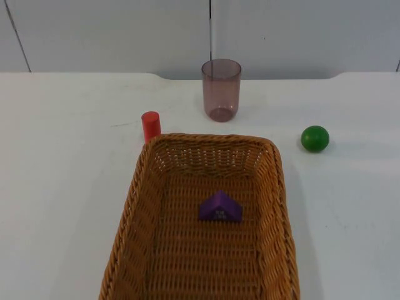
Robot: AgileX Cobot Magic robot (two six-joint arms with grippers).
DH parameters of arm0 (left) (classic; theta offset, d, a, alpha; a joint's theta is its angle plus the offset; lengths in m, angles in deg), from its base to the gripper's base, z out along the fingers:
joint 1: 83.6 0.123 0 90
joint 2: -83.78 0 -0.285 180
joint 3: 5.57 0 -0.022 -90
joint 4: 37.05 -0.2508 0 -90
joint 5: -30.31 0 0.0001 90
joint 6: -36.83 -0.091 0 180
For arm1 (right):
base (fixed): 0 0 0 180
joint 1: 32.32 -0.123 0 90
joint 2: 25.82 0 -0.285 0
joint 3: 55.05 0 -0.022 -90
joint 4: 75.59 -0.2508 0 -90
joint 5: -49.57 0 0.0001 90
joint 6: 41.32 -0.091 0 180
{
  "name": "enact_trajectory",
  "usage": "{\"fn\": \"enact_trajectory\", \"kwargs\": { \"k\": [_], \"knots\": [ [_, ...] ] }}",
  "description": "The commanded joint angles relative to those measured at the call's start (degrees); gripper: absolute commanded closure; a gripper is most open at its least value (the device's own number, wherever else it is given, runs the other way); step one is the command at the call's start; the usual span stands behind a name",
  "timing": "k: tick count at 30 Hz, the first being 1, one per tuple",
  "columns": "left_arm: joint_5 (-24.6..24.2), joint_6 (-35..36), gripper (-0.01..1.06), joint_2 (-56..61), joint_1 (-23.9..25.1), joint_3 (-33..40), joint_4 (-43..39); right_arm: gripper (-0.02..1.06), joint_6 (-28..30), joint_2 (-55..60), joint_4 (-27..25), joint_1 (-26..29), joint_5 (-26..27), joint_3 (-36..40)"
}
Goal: Pick up the basket with the left hand and place the triangular block into the basket with the right hand.
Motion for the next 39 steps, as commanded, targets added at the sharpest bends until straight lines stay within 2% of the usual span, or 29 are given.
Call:
{"fn": "enact_trajectory", "kwargs": {
  "k": [1,5,13,21,31,39],
  "knots": [
    [-1.5,2.9,0.00,1.8,0.1,0.3,-4.0,0.26,0.0,-1.0,0.3,-0.2,-1.2,0.3],
    [-5.2,9.3,0.00,5.6,0.1,0.4,-8.6,0.26,-0.7,-3.1,0.3,-0.2,-1.9,0.3],
    [-7.1,9.7,0.00,8.6,0.1,4.6,-9.1,0.26,-0.8,-7.8,0.4,-0.2,-6.6,0.3],
    [-9.5,9.7,0.00,8.6,0.1,5.9,-9.4,0.26,-1.6,-13.4,1.2,-0.2,-15.0,0.5],
    [-9.5,9.7,0.00,8.6,0.1,5.9,-9.5,0.26,-2.8,-13.4,-2.8,-0.4,-14.8,7.5],
    [-9.5,9.5,0.00,8.6,0.1,5.9,-9.7,0.26,-3.0,-13.4,-2.8,-0.4,-14.8,7.4]
  ]
}}
